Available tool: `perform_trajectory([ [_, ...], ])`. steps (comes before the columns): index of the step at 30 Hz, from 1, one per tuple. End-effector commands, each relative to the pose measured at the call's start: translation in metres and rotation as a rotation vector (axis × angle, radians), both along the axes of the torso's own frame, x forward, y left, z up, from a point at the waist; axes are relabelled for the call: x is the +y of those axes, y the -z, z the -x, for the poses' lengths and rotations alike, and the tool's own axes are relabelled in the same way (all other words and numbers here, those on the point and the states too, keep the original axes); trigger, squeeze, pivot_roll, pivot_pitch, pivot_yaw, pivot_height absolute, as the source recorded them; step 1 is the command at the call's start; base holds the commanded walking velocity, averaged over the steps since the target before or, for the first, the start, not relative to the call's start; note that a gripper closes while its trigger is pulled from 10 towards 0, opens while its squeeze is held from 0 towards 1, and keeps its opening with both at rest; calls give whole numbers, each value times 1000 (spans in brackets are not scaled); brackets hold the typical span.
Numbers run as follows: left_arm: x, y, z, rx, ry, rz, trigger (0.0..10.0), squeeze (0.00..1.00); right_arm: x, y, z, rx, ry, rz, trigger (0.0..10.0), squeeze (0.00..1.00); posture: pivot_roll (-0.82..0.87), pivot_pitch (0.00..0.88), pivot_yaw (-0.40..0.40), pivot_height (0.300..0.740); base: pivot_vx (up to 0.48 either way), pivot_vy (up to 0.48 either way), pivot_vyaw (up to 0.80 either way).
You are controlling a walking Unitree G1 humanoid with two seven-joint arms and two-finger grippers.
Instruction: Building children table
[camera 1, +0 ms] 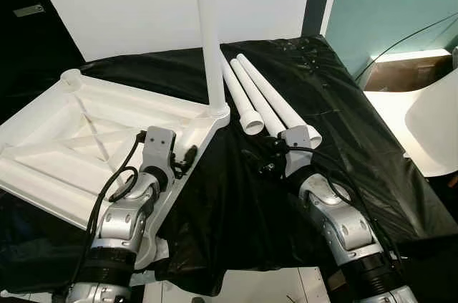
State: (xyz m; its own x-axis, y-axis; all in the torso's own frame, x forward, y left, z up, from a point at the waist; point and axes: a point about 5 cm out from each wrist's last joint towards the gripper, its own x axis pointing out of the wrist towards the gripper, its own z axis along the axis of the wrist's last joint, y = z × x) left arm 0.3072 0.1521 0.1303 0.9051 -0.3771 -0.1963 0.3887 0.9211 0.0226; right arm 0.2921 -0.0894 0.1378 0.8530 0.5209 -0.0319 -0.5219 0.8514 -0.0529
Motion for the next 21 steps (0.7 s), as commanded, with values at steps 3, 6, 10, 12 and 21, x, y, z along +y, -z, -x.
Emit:
perform_trajectory([
  [3,-18,5,16,83,374,58,10000,349,2,3,1,9,-7,8,10000,0,-29,0,55,740,0,0,0],
  [6,-19,5,19,100,388,86,10000,188,2,3,1,10,-7,10,10000,0,-27,0,53,740,0,0,0],
  [10,-19,4,22,130,393,126,10000,0,2,4,2,11,-8,13,10000,0,-30,0,54,740,0,0,0],
  [12,-18,8,21,152,382,102,10000,0,2,4,2,11,-7,14,10000,0,-30,0,54,740,0,0,0],
  [21,-11,46,15,368,234,-77,0,0,1,4,2,7,0,18,10000,0,-38,0,57,740,0,0,0],
])
